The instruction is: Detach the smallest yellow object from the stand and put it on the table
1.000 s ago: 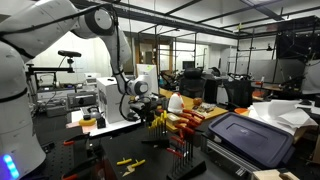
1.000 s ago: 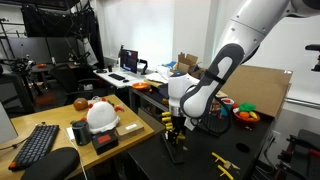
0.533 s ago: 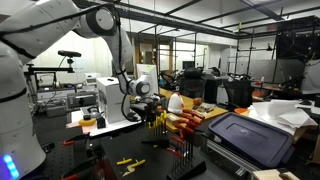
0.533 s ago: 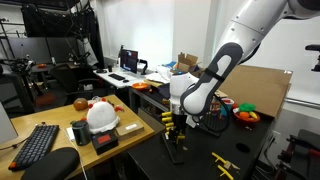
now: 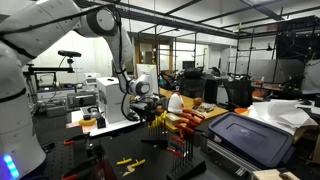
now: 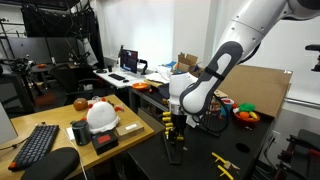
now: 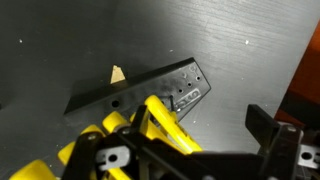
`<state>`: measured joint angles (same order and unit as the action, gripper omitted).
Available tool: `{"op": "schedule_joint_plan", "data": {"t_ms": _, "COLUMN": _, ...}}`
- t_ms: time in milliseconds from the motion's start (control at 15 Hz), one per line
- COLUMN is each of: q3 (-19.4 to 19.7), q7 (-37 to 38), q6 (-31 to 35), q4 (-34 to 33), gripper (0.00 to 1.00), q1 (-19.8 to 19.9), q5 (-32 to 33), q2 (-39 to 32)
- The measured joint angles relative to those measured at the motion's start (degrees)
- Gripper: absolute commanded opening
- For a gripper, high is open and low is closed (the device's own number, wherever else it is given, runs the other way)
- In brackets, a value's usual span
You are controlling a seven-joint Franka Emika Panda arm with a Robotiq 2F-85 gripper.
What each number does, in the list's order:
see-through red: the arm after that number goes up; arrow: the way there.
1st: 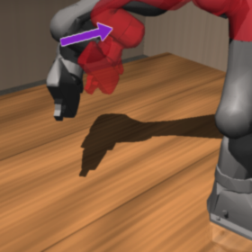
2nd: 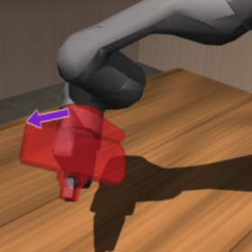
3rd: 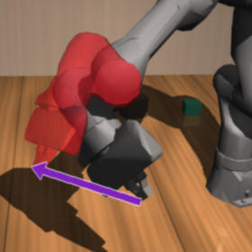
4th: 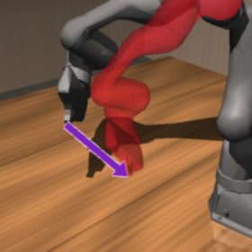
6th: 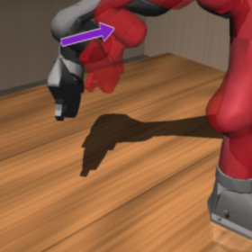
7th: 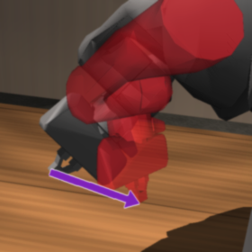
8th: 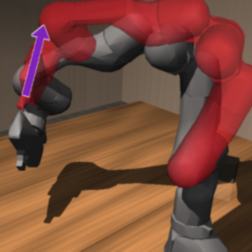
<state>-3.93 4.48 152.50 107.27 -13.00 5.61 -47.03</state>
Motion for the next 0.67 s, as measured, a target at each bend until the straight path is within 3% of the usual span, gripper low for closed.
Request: {"op": "schedule_joint_plan", "data": {"t_ms": 667, "q3": -2.65, "q7": -2.34, "q6": -0.52, "q4": 0.00, "gripper": 1.00, "q1": 1.06, "q5": -0.21, "q2": -0.64}}
